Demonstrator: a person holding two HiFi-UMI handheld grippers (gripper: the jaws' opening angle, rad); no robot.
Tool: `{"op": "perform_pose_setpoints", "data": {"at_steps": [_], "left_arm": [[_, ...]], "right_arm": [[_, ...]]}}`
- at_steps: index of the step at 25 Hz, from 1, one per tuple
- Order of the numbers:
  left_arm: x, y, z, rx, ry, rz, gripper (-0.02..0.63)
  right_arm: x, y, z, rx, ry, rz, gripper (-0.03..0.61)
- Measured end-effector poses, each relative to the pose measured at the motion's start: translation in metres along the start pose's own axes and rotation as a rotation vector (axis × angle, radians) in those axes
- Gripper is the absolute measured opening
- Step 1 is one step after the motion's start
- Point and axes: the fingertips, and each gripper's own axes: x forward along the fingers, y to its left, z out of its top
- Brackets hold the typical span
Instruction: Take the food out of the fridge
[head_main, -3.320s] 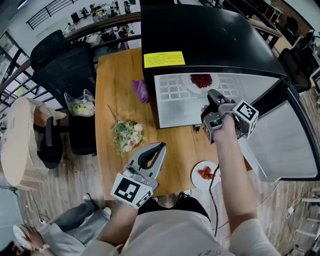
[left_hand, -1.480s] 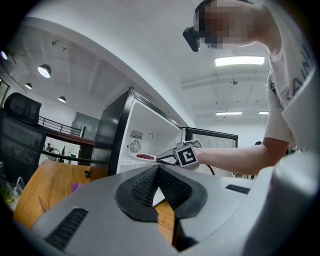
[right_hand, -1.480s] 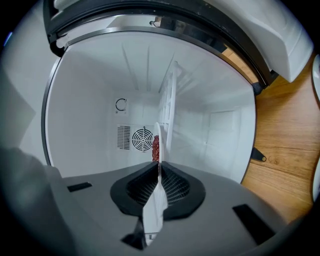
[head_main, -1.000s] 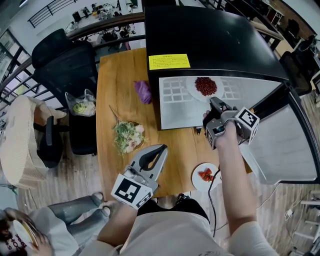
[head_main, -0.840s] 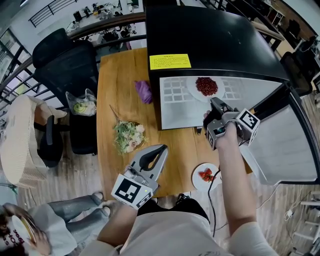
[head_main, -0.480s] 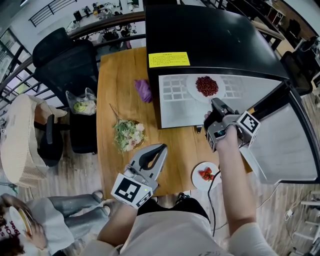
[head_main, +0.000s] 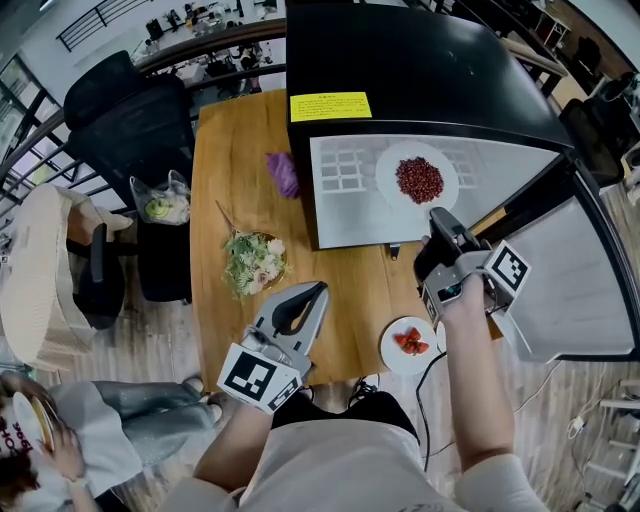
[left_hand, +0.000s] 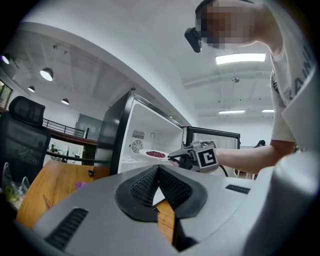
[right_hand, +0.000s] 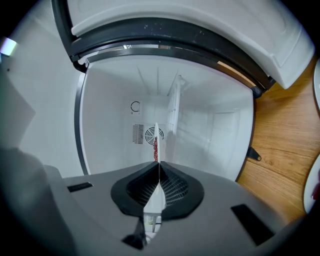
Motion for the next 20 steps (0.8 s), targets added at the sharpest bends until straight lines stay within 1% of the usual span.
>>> {"op": "perform_pose_setpoints", "data": {"at_steps": [5, 9, 13, 17, 20], "left_arm": [[-0.006, 0.000, 0.000, 0.006, -0.001, 0.018, 0.006], [-0.011, -0.004, 0.000, 0.015, 0.002, 0.030, 0.006], [-0.020, -0.010, -0.008, 0.018, 0.013, 0.059, 0.006], [-0.029, -0.019, -0.018, 0.030, 0.032, 0.083, 0.006], [-0.035, -0.025, -0.022, 0.042, 0.036, 0.123, 0.006]], "right_arm": [[-0.039, -0.003, -0.016, -0.017, 0.051, 0.022, 0.025], [-0.070, -0.016, -0.029, -0.024, 0.105, 0.016, 0.026], [-0.094, -0.039, -0.046, -0.040, 0.163, 0.013, 0.026], [-0.116, -0.064, -0.066, -0.020, 0.221, 0.017, 0.026], [-0.127, -0.081, -0.075, -0.023, 0.269, 0.013, 0.026]]}}
